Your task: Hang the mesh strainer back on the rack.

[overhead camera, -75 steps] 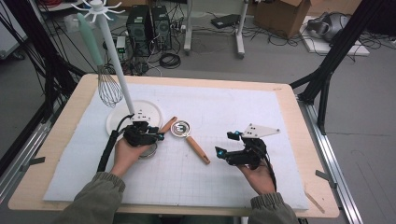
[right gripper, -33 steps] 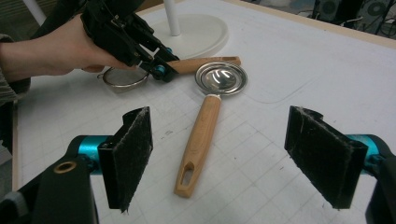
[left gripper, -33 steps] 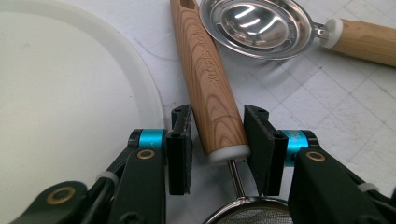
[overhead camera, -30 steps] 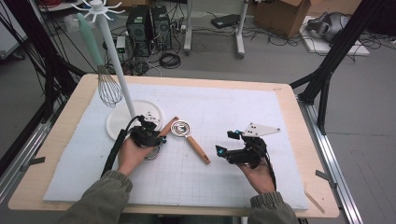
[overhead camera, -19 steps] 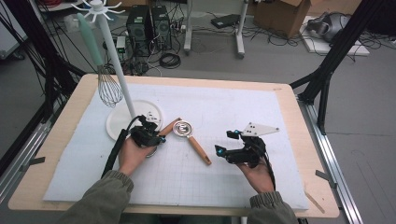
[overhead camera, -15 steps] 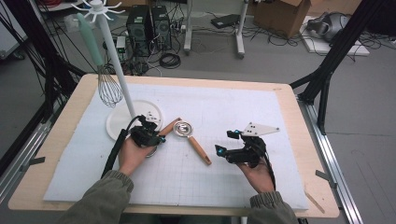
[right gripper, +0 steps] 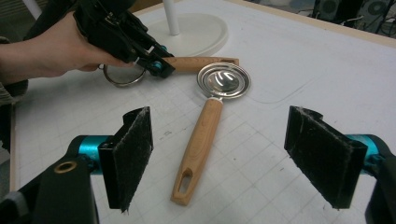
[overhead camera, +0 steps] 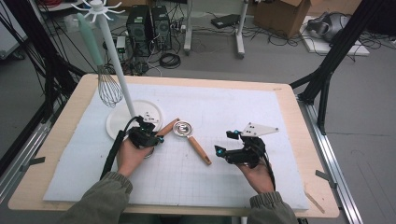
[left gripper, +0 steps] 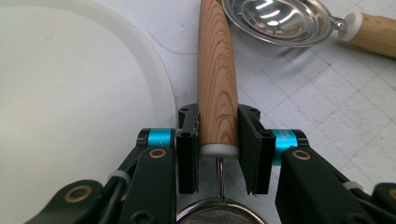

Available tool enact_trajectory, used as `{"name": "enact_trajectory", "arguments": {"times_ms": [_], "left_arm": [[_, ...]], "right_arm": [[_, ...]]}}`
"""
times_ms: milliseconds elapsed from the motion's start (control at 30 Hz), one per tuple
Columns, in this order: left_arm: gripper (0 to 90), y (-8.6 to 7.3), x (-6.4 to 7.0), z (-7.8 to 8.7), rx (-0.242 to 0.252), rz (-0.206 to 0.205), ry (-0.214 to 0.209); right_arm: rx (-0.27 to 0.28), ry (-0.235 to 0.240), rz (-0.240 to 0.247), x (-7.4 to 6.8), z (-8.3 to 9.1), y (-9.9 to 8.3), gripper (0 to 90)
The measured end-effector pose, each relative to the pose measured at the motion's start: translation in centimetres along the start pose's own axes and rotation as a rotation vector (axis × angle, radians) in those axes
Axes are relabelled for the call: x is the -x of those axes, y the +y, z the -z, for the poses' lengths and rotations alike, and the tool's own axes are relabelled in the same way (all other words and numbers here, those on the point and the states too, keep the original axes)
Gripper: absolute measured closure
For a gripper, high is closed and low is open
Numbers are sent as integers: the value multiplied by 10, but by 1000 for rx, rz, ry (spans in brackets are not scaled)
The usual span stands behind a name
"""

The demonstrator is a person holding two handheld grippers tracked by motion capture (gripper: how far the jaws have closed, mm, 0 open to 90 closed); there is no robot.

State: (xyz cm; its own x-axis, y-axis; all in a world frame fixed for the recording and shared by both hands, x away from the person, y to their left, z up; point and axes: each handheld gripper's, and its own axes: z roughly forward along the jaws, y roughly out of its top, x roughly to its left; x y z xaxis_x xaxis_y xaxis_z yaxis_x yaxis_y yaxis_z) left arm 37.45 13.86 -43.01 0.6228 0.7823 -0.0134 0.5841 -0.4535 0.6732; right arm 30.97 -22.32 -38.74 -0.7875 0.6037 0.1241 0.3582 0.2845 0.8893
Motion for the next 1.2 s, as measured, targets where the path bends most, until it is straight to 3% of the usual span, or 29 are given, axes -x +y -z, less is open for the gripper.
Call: {"name": "enact_trajectory", "arguments": {"times_ms": [467,933,1000,1200], "left_arm": [[704,-3,-3,10,0,-7,5],[705,-10,-4,28,48,-2,-31],[705,-10,-4,32,42,-22,-40],[706,-12,-2,38,63,-33,-57]], "right_arm": [[-14,-2,7,0,-3,0,225],[-29,6,11,-2,-7,0,225],[-32,6,12,-3,-7,0,226],[-38,13,16,-4,-9,0,226]]}}
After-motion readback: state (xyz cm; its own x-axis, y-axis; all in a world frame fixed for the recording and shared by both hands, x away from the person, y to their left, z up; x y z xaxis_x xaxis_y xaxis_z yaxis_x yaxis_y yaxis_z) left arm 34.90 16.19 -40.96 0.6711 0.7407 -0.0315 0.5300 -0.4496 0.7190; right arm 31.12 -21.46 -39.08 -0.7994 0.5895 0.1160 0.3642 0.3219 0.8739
